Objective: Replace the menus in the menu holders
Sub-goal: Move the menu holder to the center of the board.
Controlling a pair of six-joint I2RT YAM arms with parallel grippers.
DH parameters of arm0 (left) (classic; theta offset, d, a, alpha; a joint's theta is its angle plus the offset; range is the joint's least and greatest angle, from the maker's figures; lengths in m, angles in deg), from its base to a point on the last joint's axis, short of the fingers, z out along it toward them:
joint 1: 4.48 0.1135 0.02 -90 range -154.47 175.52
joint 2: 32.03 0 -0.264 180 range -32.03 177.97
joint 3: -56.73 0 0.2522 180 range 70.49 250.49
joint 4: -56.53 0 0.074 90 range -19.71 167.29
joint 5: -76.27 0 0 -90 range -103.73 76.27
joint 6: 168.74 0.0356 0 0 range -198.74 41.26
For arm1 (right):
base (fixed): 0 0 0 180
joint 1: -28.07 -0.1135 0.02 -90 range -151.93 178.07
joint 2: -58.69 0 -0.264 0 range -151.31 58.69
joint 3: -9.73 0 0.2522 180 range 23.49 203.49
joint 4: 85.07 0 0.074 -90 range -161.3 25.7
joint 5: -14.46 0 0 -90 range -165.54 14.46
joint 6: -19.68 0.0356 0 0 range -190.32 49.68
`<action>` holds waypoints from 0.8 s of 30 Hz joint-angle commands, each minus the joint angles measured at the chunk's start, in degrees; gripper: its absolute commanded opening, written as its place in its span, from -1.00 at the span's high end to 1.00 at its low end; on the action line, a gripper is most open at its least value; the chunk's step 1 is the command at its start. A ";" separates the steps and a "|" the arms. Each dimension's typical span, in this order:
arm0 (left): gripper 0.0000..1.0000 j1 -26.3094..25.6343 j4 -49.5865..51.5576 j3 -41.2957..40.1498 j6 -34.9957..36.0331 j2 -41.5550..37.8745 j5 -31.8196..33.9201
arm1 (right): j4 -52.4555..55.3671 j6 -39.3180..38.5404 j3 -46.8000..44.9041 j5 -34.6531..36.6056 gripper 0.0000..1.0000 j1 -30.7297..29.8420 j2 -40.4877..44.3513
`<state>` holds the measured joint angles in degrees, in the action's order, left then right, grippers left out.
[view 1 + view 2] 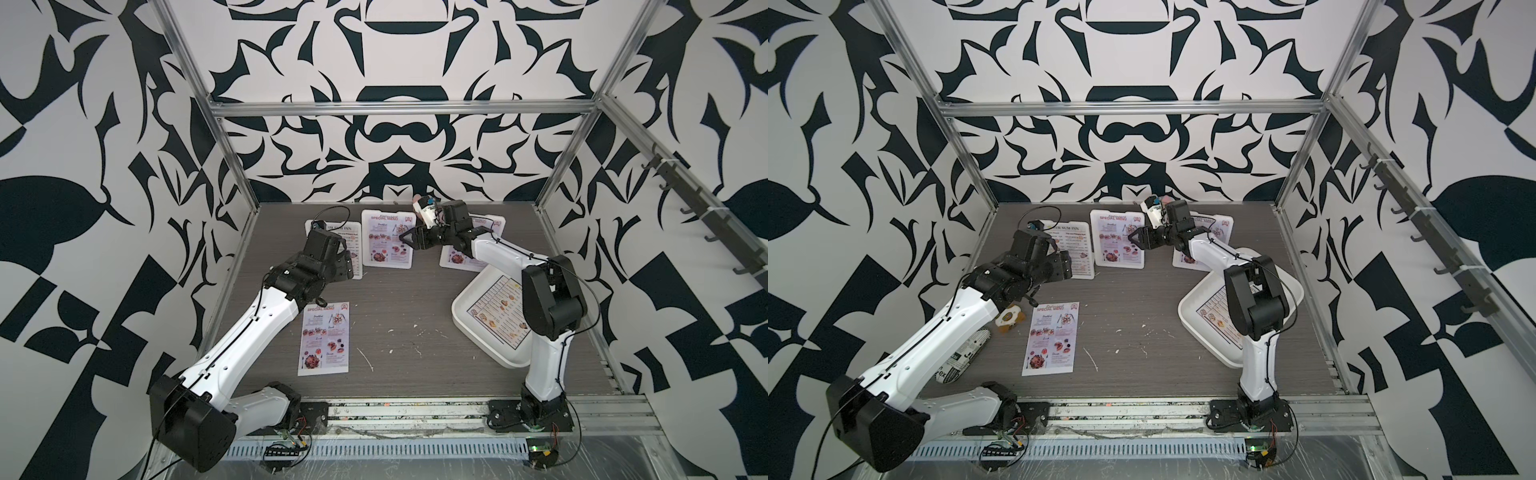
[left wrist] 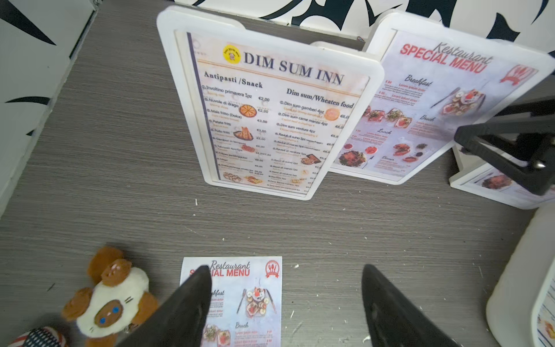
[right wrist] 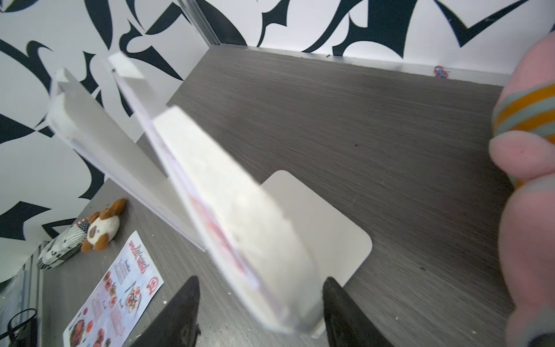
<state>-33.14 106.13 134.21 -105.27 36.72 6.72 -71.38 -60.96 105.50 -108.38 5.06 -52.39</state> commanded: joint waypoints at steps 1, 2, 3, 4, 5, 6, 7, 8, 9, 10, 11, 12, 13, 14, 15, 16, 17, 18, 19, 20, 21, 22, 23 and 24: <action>-0.62 0.01 0.17 0.88 1.39 1.00 0.94 | -5.57 2.41 -3.97 -2.25 -0.20 -1.71 6.04; -0.62 0.00 -0.02 0.86 1.46 1.16 0.83 | -6.36 2.92 -5.18 -2.10 -0.18 -2.09 6.95; -0.62 0.01 -0.30 0.86 1.47 1.50 0.53 | -7.27 3.32 -6.59 -1.60 -0.15 -2.73 8.00; -0.62 0.01 -0.59 0.80 1.40 1.71 0.43 | -7.68 3.37 -7.69 -0.74 -0.13 -3.41 8.88; -0.62 0.01 -0.80 0.71 1.39 1.91 0.41 | -8.00 3.38 -8.41 -0.13 -0.12 -3.90 9.47; -0.62 0.01 -0.92 0.63 1.39 2.06 0.22 | -8.47 3.33 -9.13 0.70 -0.09 -4.38 9.96; -0.62 0.01 -1.07 0.54 1.39 2.17 0.13 | -8.77 3.33 -9.54 2.01 -0.05 -4.83 10.10; -0.62 0.01 -1.13 0.48 1.39 2.18 0.12 | -8.73 3.29 -9.46 2.98 -0.01 -5.01 9.94; -0.62 -0.03 -1.14 0.44 1.39 2.21 0.12 | -8.54 3.25 -9.18 4.02 0.05 -4.99 9.54; -0.62 0.01 -1.18 0.44 1.40 2.18 0.16 | -8.01 3.17 -8.65 5.32 0.12 -5.03 9.11; -0.62 0.01 -1.13 0.44 1.47 2.11 0.16 | -7.30 3.01 -8.08 6.00 0.20 -5.01 8.81; -0.62 0.01 -1.13 0.42 1.43 2.00 0.21 | -6.68 3.02 -7.61 6.66 0.32 -5.03 8.69; -0.62 0.01 -1.18 0.26 1.39 1.89 0.41 | -6.54 3.13 -7.64 7.35 0.43 -5.11 8.84; -0.62 -0.03 -1.29 0.18 1.39 1.79 0.43 | -6.23 3.09 -7.71 7.95 0.50 -5.25 9.28; -0.62 0.01 -1.36 0.09 1.39 1.77 0.40 | -5.81 2.90 -7.98 8.96 0.56 -5.61 9.99; -0.62 0.00 -1.36 0.08 1.31 1.75 0.39 | -5.50 2.49 -8.42 10.04 0.61 -6.03 10.77; -0.62 0.01 -1.43 0.10 1.26 1.74 0.30 | -5.09 1.98 -8.83 11.03 0.64 -6.51 11.64; -0.62 0.01 -1.56 0.11 1.13 1.74 0.01 | -4.62 1.43 -9.38 12.35 0.67 -6.98 12.61; -0.62 0.01 -1.82 0.13 0.97 1.89 -0.38 | -3.91 0.91 -9.87 13.85 0.70 -7.66 13.60; -0.62 0.01 -1.97 0.17 0.70 2.00 -0.82 | -3.22 0.45 -10.30 15.08 0.72 -8.22 14.57; -0.61 0.01 -2.20 0.28 0.52 2.20 -1.17 | -2.71 0.35 -10.71 16.10 0.73 -8.63 15.34; -0.61 0.01 -2.46 0.43 0.19 2.47 -1.68 | -2.32 0.21 -11.43 17.51 0.76 -9.24 16.58; -0.60 0.01 -2.72 0.58 -0.17 2.74 -2.05 | -1.98 0.13 -12.37 18.57 0.77 -9.85 17.89; -0.60 0.01 -2.92 0.76 -0.57 3.04 -2.60 | -1.66 0.19 -13.13 19.69 0.78 -10.26 18.93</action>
<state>-33.14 104.55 134.21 -104.87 38.95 5.91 -72.54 -59.93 93.20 -92.75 -3.64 -38.49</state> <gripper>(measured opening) 0.800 0.125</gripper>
